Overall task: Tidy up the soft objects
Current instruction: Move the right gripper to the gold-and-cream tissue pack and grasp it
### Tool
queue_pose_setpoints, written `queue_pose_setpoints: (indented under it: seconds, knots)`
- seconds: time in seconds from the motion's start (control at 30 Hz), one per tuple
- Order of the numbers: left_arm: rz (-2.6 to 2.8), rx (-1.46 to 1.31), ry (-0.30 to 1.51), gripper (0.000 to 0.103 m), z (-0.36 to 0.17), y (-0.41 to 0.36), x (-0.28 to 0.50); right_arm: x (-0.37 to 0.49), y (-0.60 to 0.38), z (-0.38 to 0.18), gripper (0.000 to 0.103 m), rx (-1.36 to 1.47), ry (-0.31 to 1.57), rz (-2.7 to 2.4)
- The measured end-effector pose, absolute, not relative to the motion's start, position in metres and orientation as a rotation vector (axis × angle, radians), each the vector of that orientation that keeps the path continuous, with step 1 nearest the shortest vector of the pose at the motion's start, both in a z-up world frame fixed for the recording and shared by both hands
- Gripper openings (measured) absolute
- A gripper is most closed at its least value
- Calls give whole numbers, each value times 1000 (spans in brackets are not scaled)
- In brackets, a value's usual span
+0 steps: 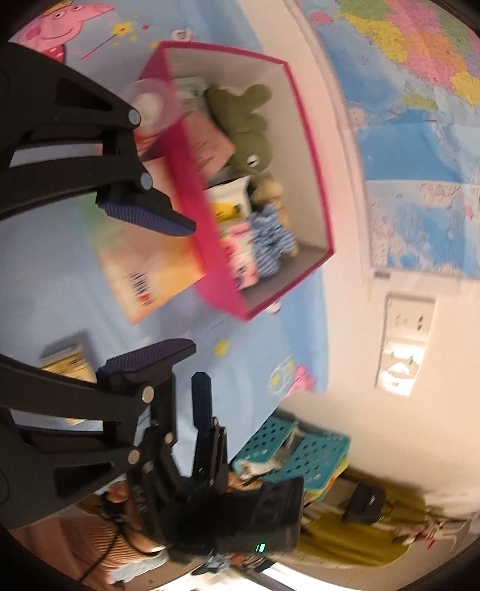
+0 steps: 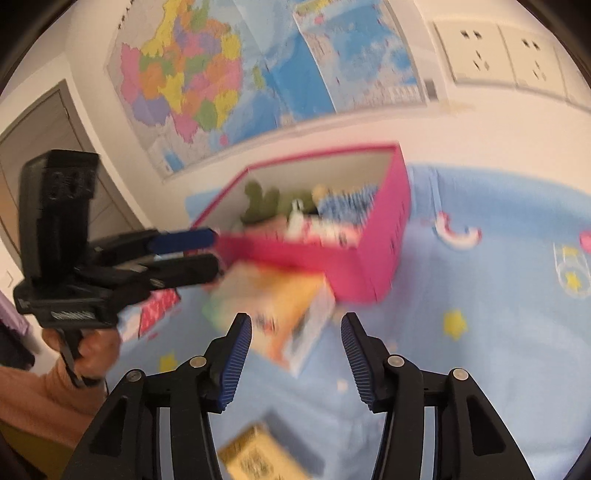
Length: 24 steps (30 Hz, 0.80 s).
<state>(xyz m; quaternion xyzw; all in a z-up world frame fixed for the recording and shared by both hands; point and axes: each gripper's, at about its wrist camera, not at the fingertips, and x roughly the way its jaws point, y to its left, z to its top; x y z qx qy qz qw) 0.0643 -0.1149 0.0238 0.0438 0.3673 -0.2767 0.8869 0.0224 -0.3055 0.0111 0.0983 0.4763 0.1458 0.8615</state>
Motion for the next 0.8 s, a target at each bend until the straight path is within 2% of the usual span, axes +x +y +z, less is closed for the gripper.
queue_pose_setpoints:
  seconds: [0.5, 0.57, 0.63, 0.8]
  knots:
    - [-676, 45, 998, 59, -56, -128, 10, -57, -307, -29, 52, 273, 1187, 326]
    - [-685, 37, 1011, 55, -62, -128, 8, -62, -304, -32, 52, 279, 1198, 326]
    - [-696, 18, 1036, 44, -67, -129, 7, -66, -303, -34, 50, 291, 1200, 320]
    - [-732, 1, 1070, 36, -75, -131, 2, -66, -299, -36, 42, 315, 1193, 321]
